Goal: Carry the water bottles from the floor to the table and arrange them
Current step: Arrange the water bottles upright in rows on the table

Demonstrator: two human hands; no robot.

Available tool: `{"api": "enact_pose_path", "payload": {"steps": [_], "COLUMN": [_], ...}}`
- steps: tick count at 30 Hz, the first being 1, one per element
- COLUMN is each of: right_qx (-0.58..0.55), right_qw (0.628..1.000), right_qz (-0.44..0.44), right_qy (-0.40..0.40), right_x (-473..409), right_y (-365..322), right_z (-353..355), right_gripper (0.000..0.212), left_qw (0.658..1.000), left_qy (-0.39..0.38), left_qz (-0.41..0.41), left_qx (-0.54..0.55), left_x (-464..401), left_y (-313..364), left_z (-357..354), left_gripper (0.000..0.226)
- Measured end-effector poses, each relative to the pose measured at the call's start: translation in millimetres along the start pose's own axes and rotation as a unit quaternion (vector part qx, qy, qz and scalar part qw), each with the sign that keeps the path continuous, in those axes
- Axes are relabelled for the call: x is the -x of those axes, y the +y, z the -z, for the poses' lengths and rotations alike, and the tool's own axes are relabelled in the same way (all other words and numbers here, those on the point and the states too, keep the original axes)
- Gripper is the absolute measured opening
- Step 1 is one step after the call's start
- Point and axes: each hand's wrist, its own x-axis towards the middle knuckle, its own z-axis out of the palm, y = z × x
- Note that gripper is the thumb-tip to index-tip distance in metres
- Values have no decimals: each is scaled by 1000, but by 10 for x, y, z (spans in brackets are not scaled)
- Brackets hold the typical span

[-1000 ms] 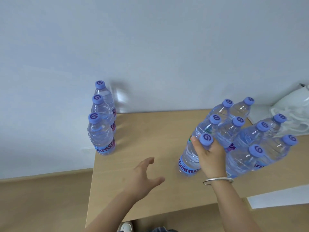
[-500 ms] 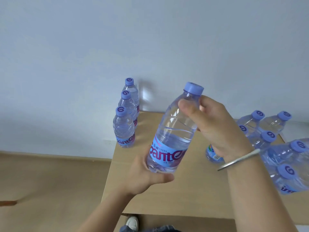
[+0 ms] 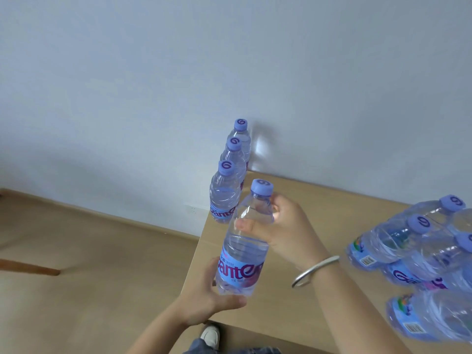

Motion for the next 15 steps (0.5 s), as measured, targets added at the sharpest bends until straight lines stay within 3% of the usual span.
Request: {"api": "enact_pose_path", "payload": {"steps": [7,15], "right_qx": [15,115], "right_qw": [999,990], "right_qz": [3,58], "right_qy": [-31,-63], "right_x": [-205,-438], "right_y": [123,171], "right_z": [-216,-489], "right_gripper": [47,46], "left_qw": [999,987], "left_qy": [28,125], "left_qz": [18,-22], "left_qx": [-15,-101], "left_x": [-122,-518], "left_y": [-272,-415], "left_z": [195,464], "left_gripper": [61,49]}}
